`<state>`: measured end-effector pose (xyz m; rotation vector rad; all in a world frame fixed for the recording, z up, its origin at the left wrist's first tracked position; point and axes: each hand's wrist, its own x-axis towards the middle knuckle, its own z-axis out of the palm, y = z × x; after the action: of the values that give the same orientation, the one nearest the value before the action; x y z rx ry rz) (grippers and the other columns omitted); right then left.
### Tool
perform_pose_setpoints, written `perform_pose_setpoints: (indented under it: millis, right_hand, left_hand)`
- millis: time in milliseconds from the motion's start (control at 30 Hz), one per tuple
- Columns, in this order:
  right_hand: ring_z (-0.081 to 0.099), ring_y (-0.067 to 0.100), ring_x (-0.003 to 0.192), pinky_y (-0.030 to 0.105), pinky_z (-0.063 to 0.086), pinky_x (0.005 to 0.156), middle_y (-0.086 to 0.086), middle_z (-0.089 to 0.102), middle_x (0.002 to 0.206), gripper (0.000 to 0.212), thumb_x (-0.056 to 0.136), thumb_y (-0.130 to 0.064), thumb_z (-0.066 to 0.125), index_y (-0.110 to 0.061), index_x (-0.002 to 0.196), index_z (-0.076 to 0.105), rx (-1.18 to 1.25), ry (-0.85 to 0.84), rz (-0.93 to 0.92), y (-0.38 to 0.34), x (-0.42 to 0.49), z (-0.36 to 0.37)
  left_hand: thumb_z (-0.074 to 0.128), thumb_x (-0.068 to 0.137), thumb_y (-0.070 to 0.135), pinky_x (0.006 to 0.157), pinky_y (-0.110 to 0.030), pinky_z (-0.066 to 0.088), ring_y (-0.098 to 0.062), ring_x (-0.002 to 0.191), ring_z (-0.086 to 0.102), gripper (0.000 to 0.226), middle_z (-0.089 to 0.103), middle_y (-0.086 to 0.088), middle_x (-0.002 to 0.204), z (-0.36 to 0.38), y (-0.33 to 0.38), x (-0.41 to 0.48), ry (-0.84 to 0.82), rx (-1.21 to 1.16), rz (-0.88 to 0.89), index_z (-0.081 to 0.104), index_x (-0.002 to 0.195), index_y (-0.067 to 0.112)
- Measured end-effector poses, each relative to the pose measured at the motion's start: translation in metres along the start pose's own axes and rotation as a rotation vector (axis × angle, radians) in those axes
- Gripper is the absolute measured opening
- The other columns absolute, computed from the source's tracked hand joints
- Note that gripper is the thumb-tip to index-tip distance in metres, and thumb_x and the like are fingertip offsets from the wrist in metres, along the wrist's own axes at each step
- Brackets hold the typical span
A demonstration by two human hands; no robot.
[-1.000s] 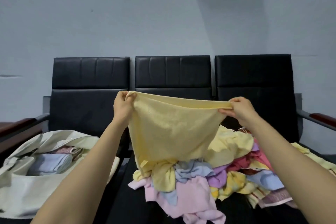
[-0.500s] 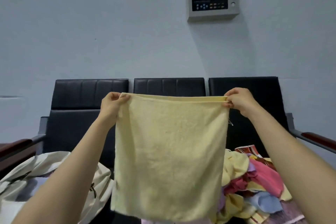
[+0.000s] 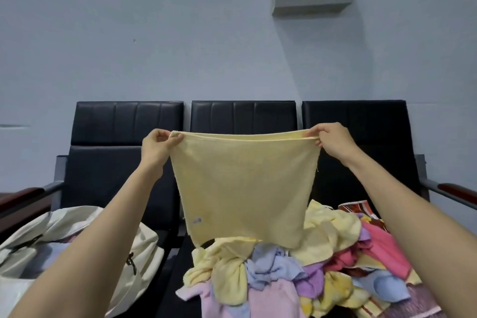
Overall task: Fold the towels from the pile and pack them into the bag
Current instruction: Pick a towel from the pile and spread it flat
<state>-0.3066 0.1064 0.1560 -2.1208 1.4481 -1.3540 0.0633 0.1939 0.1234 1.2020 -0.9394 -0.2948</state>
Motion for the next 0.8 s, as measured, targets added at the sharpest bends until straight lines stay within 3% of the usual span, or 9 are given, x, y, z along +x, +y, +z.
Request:
perform_pose_setpoints:
  millis: [67,200,267,367,467,533,633,700,800]
  right_hand:
    - [0.054,0.011,0.089,0.026,0.043,0.079,0.000,0.060,0.100,0.032,0.099,-0.007,0.039,-0.011,0.102,0.071,-0.051,-0.015,-0.075,-0.002,-0.007,0.000]
    - [0.056,0.007,0.084,0.016,0.042,0.064,-0.005,0.061,0.092,0.009,0.091,-0.023,0.064,-0.016,0.095,0.067,-0.104,-0.143,-0.183,0.000,-0.016,-0.006]
    - [0.056,0.006,0.082,0.017,0.042,0.063,-0.007,0.060,0.088,0.012,0.087,-0.028,0.069,-0.017,0.090,0.065,-0.084,-0.129,-0.178,0.003,-0.016,-0.010]
    - [0.056,0.008,0.071,0.022,0.043,0.061,-0.005,0.062,0.082,0.012,0.087,-0.030,0.069,-0.018,0.087,0.066,0.023,-0.033,-0.153,0.003,-0.013,-0.019]
    - [0.053,0.012,0.057,0.023,0.045,0.059,0.000,0.064,0.076,0.013,0.082,-0.027,0.074,-0.016,0.084,0.068,0.079,-0.047,-0.104,0.006,-0.010,-0.024]
    - [0.057,0.012,0.057,0.022,0.046,0.058,0.002,0.065,0.076,0.014,0.080,-0.022,0.077,-0.013,0.084,0.067,0.053,-0.055,-0.046,0.013,-0.006,-0.019]
    - [0.065,0.012,0.061,0.023,0.050,0.061,0.006,0.067,0.074,0.013,0.084,-0.016,0.073,-0.009,0.086,0.063,0.010,-0.053,0.042,0.022,0.000,0.001]
    - [0.063,0.011,0.066,0.021,0.046,0.058,0.004,0.065,0.076,0.012,0.088,-0.013,0.068,-0.005,0.087,0.059,0.018,0.002,0.073,0.020,0.004,0.016]
    - [0.051,0.008,0.066,0.019,0.038,0.055,-0.001,0.056,0.078,0.009,0.090,-0.010,0.062,-0.004,0.090,0.057,0.098,0.149,0.029,0.009,0.012,0.027]
  left_hand:
    - [0.075,0.082,0.026,0.087,-0.040,0.052,-0.022,0.095,0.059,0.021,0.062,-0.003,0.098,-0.003,-0.001,-0.002,0.025,0.009,-0.007,0.058,0.088,0.017]
    - [0.074,0.083,0.026,0.086,-0.038,0.052,-0.023,0.099,0.059,0.024,0.061,-0.002,0.100,-0.010,0.003,-0.006,0.053,0.019,-0.013,0.059,0.097,0.013]
    - [0.074,0.083,0.025,0.081,-0.034,0.052,-0.022,0.098,0.059,0.028,0.062,-0.005,0.103,-0.012,0.007,-0.007,0.020,0.022,0.002,0.060,0.101,0.010]
    - [0.076,0.081,0.023,0.079,-0.030,0.051,-0.019,0.094,0.061,0.029,0.066,-0.005,0.102,-0.013,0.011,-0.006,-0.049,0.030,0.047,0.064,0.102,0.008]
    - [0.075,0.081,0.022,0.085,-0.030,0.051,-0.017,0.093,0.064,0.025,0.069,-0.003,0.101,-0.013,0.012,-0.004,-0.135,0.052,0.037,0.069,0.103,0.010]
    - [0.075,0.081,0.022,0.079,-0.026,0.050,-0.015,0.090,0.063,0.024,0.069,-0.003,0.098,-0.011,0.005,-0.001,-0.175,0.111,0.010,0.071,0.101,0.009]
    - [0.076,0.081,0.025,0.068,-0.022,0.043,-0.013,0.085,0.059,0.023,0.067,-0.001,0.093,-0.002,-0.013,0.003,-0.135,0.328,0.014,0.070,0.096,0.009]
    - [0.074,0.083,0.025,0.070,-0.025,0.044,-0.015,0.082,0.058,0.021,0.066,-0.002,0.092,0.005,-0.020,0.009,-0.065,0.428,0.025,0.069,0.097,0.010]
    - [0.072,0.085,0.020,0.077,-0.032,0.052,-0.019,0.080,0.062,0.016,0.069,-0.010,0.094,0.010,-0.016,0.019,0.035,0.240,-0.011,0.067,0.097,0.010]
